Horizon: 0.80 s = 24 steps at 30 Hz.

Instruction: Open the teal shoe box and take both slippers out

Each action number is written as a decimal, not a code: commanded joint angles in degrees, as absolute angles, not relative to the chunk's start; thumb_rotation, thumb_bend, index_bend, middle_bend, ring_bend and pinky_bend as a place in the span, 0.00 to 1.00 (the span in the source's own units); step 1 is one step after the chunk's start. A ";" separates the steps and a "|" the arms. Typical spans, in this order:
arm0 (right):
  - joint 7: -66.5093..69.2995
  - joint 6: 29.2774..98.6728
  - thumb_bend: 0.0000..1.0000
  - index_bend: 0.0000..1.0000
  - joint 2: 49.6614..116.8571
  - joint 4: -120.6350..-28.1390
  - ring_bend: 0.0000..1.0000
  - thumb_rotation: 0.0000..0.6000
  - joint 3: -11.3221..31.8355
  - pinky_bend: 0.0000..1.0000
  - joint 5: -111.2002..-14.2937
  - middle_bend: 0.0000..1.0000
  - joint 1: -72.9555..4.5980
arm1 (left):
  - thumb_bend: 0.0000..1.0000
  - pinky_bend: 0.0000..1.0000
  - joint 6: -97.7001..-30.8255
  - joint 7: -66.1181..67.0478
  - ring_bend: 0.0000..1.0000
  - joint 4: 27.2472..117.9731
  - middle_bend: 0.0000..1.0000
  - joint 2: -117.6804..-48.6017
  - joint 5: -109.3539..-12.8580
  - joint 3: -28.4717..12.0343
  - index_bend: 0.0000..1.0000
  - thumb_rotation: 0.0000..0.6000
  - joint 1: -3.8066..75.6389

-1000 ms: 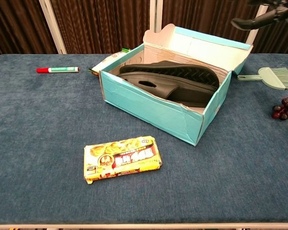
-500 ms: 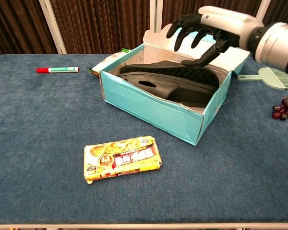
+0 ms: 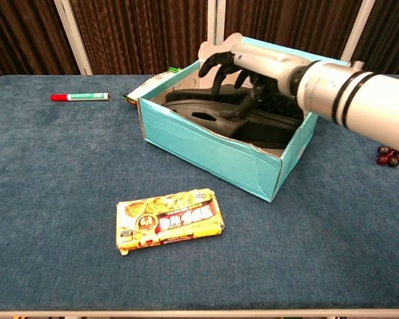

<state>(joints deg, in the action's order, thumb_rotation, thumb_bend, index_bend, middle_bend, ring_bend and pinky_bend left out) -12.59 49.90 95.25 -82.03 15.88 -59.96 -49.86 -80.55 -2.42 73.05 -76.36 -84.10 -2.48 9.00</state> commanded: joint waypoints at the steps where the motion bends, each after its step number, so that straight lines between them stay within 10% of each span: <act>1: -14.52 50.53 0.22 0.18 96.87 -81.24 0.09 1.00 16.16 0.23 -58.27 0.30 -50.71 | 0.11 0.35 -80.55 -3.14 0.10 72.45 0.13 -76.29 -84.05 -2.46 0.15 1.00 8.89; 24: -21.48 58.25 0.24 0.16 99.19 -85.39 0.09 1.00 13.84 0.26 -54.93 0.30 -48.10 | 0.11 0.35 -80.22 -6.82 0.10 69.55 0.13 -76.84 -84.45 -2.30 0.15 1.00 8.94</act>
